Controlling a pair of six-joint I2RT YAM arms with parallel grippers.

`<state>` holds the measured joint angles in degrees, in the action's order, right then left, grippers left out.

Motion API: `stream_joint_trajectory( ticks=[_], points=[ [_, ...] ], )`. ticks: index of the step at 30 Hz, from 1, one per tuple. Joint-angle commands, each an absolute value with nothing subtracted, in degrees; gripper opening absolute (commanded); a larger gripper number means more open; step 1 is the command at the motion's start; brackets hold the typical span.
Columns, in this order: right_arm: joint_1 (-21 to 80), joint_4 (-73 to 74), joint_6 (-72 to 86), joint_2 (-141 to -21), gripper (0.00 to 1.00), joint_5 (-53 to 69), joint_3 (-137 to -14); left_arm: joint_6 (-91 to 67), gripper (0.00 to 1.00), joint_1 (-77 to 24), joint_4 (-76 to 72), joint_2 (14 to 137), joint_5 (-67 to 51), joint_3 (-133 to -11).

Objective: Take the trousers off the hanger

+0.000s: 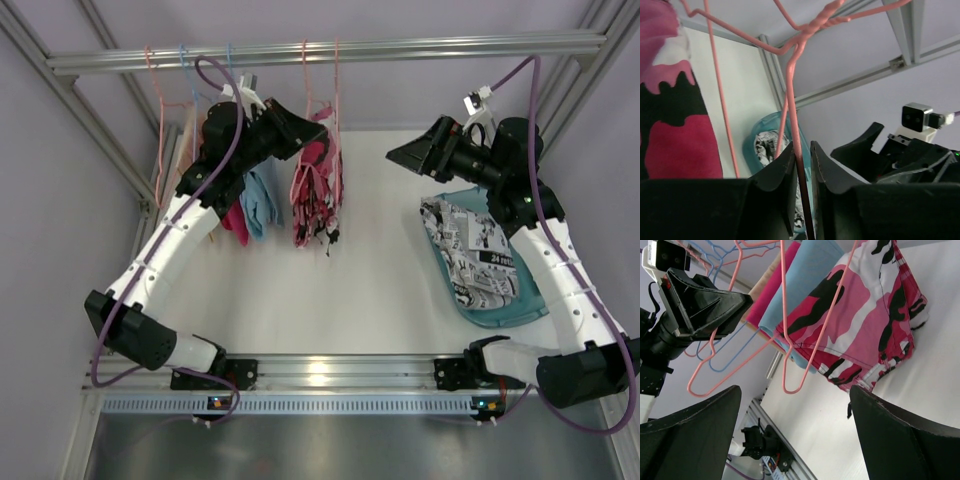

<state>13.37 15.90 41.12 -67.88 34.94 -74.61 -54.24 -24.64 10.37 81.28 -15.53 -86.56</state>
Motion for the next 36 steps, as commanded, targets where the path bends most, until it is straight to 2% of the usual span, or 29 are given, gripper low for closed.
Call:
stream_joint_trajectory(
  ticks=[1,5,11,21,23,24,36],
  points=[
    [12.83,13.8,40.96,-67.41,0.91,35.95,-75.5,-59.32,0.22,-25.58,1.41,81.82,-20.21,-87.98],
    [12.83,13.89,40.61,-67.24,0.9,35.86,-75.32,-61.87,0.3,-25.66,0.53,82.79,-21.53,-87.89],
    [12.75,14.33,40.43,-67.06,0.9,36.04,-75.32,-66.35,0.34,-25.66,-2.9,83.85,-23.64,-87.28],
    [12.66,14.5,40.25,-66.53,0.9,36.12,-74.97,-71.19,0.1,-25.05,-3.78,85.16,-23.47,-88.59],
    [12.66,14.5,40.25,-66.45,0.9,36.04,-74.8,-71.72,0.01,-25.05,-3.95,85.43,-23.47,-89.21],
    [12.57,14.5,40.25,-66.36,0.9,36.04,-74.79,-71.72,0.0,-25.05,-4.13,85.6,-23.47,-89.99],
    [12.57,14.41,39.99,-66.18,0.9,36.12,-74.27,-66.45,0.0,-24.0,-15.55,84.03,-22.41,-92.9]
  ],
)
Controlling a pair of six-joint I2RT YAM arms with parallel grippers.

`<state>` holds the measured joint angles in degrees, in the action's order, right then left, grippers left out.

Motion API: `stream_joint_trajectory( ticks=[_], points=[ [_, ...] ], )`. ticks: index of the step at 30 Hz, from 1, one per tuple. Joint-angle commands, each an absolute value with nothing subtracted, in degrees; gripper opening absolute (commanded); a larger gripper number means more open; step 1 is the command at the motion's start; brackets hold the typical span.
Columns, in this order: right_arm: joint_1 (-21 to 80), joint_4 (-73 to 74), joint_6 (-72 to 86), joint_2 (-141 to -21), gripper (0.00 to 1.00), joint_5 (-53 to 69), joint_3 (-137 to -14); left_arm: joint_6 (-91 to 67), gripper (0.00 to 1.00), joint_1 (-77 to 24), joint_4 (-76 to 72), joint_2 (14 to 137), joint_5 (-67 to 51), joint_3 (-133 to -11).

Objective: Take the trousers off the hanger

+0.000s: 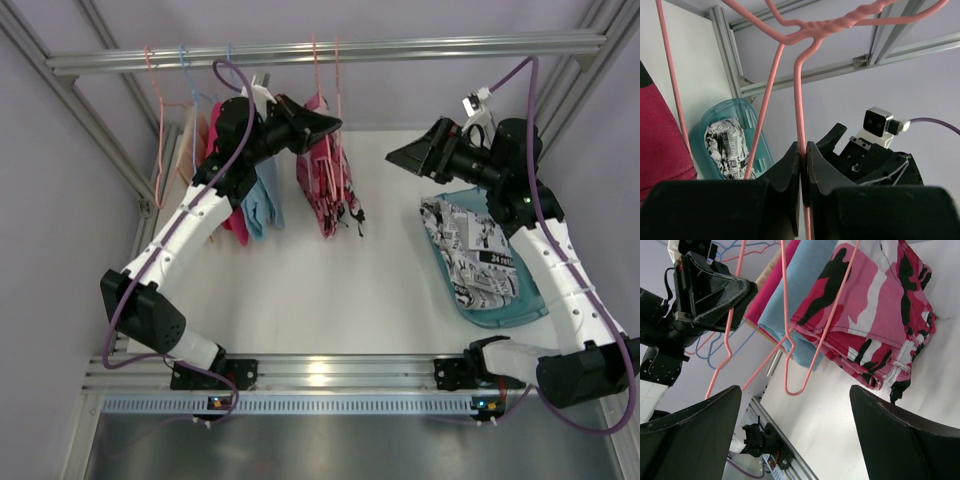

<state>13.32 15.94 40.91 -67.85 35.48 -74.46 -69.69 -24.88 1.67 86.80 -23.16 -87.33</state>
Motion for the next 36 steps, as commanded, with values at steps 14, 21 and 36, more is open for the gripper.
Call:
stream_joint_trajectory(
  ticks=[14,21,36],
  points=[
    [12.57,9.5,40.08,-65.39,0.9,37.7,-72.16,-59.5,0.0,-24.08,-18.28,76.3,-22.15,-87.21],
    [12.57,5.98,33.59,-64.34,0.92,37.09,-71.54,-57.23,0.0,-25.22,-13.63,68.04,-23.03,-79.2],
    [32.06,-9.93,3.36,-58.01,0.96,27.0,-60.91,-57.65,0.0,-25.58,-11.07,63.01,-27.33,-76.2]
  ],
)
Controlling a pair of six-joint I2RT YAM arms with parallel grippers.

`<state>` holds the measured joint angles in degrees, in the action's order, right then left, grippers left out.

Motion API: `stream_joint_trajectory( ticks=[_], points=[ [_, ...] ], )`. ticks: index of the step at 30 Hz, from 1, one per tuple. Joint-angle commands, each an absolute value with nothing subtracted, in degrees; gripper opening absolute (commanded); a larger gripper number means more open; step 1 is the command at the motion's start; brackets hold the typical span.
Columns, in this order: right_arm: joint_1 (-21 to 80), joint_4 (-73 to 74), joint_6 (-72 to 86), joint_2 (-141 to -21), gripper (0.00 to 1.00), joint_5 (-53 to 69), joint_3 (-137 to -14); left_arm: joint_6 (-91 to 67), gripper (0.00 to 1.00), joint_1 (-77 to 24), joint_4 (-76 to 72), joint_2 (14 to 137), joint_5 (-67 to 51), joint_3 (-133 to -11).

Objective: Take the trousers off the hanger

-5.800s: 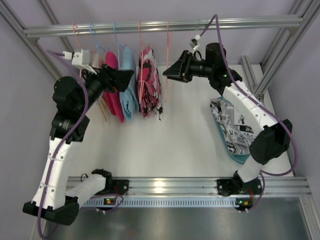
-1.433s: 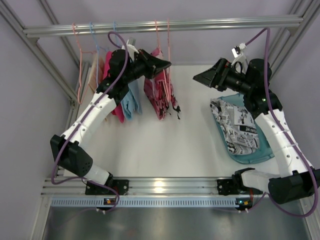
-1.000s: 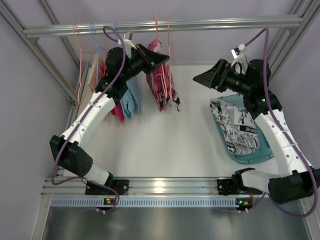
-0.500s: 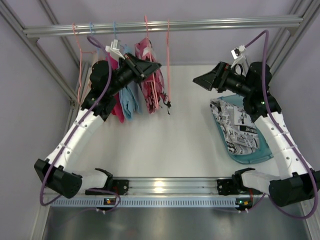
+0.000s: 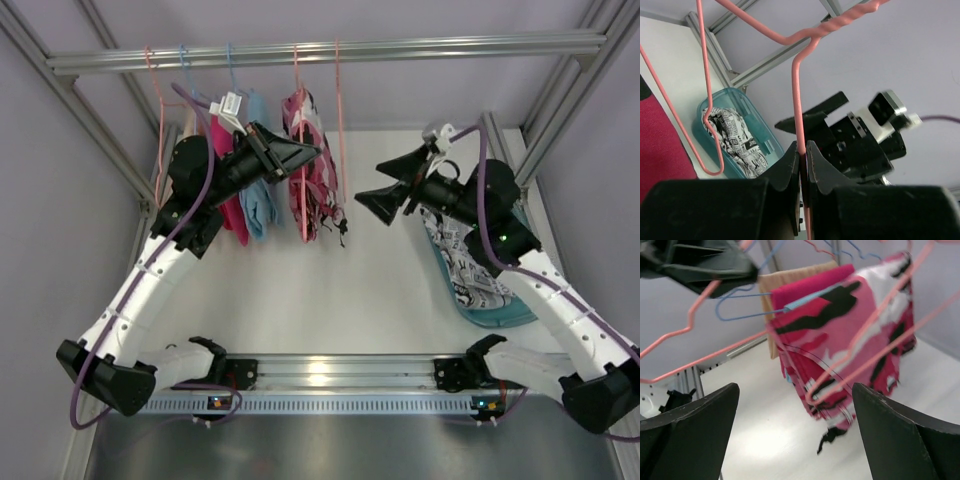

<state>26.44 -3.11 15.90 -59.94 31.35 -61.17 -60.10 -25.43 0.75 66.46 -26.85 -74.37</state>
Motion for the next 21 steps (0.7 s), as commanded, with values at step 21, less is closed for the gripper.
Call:
stream_joint_trajectory(
  ticks=[21],
  points=[
    [51.5,-29.88,-13.36,-78.39,0.78,-1.39,-62.67,-58.27,0.0,-25.49,-10.72,63.9,-27.34,-80.07]
  ],
)
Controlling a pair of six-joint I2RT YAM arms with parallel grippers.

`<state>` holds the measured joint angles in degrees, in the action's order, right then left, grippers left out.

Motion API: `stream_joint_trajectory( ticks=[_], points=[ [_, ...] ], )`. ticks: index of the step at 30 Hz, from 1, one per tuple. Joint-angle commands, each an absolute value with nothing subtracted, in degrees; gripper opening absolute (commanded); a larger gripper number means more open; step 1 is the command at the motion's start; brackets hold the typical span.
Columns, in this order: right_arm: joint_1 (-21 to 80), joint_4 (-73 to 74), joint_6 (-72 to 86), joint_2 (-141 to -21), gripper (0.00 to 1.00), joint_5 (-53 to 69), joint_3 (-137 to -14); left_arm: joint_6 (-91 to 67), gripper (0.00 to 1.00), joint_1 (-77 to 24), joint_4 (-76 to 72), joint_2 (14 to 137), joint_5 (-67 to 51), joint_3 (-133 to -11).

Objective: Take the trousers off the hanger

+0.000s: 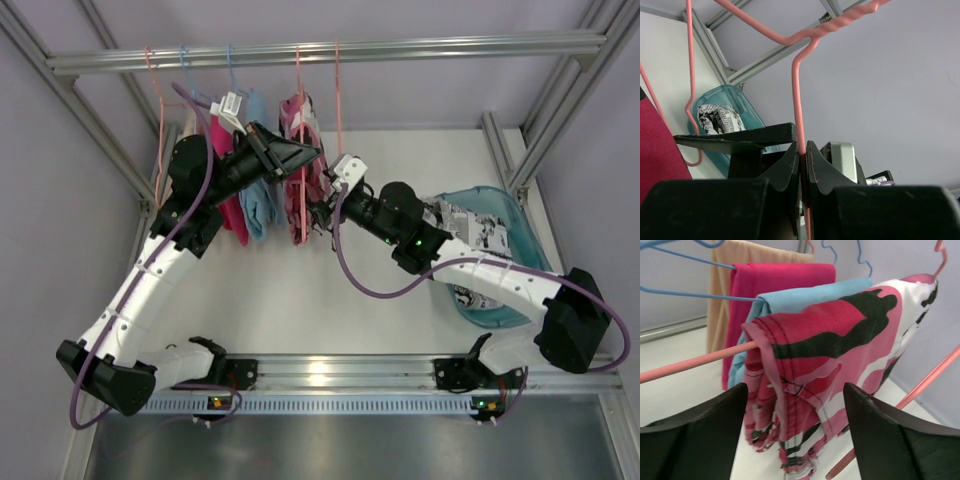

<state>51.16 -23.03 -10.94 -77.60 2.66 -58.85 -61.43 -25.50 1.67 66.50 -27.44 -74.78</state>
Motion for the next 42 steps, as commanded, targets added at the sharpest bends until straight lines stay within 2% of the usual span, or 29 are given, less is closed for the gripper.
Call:
stream_joint_trajectory(
  ticks=[1,7,15,19,24,26,28,30,31,33,34,35,36,42],
  points=[
    [50.89,-30.84,-13.27,-78.57,0.73,-1.75,-62.49,-58.18,0.0,-25.49,-10.55,63.81,-27.33,-80.24],
    [48.43,-32.25,-14.32,-79.1,0.62,-4.03,-62.4,-57.83,0.0,-25.49,-9.58,63.28,-27.25,-80.77],
    [47.02,-31.29,-15.91,-81.91,0.61,-5.09,-65.73,-58.18,0.0,-25.4,-9.4,63.54,-27.07,-80.95],
    [47.02,-30.59,-16.87,-84.37,0.69,-6.59,-67.58,-58.36,0.0,-25.4,-9.32,63.81,-27.42,-80.77],
    [47.02,-30.32,-17.75,-86.04,0.71,-7.03,-68.55,-58.71,0.0,-25.49,-9.32,63.98,-27.68,-81.03],
    [46.93,-30.32,-17.84,-86.4,0.76,-6.51,-68.55,-58.71,0.0,-25.4,-9.4,64.16,-27.51,-81.12],
    [46.76,-30.32,-17.84,-86.22,0.76,-5.37,-68.2,-58.89,0.0,-25.49,-9.4,64.33,-27.77,-81.12],
    [46.76,-30.06,-17.75,-86.22,0.66,-5.18,-68.29,-59.06,0.0,-25.49,-9.4,64.25,-27.86,-81.04],
    [46.58,-29.88,-17.32,-86.31,0.51,-5.01,-68.47,-59.15,0.0,-25.49,-9.32,64.16,-27.86,-81.04],
    [45.97,-28.92,-16.53,-86.48,0.35,-4.83,-69.34,-59.24,0.0,-25.49,-9.32,64.16,-27.95,-81.04],
    [45.44,-28.39,-15.31,-86.75,0.17,-5.1,-69.78,-59.15,0.0,-25.4,-9.32,64.16,-27.95,-81.04],
    [45.0,-27.78,-14.6,-86.92,0.06,-5.45,-70.66,-59.24,0.0,-25.4,-9.32,63.9,-27.86,-80.95],
    [44.39,-27.6,-13.2,-86.75,0.0,-5.54,-71.1,-59.06,0.0,-25.49,-9.32,63.9,-27.86,-80.77],
    [42.72,-25.14,-7.92,-84.38,0.0,-2.73,-74.88,-57.83,0.0,-25.4,-8.35,63.46,-26.46,-79.54]
  ],
)
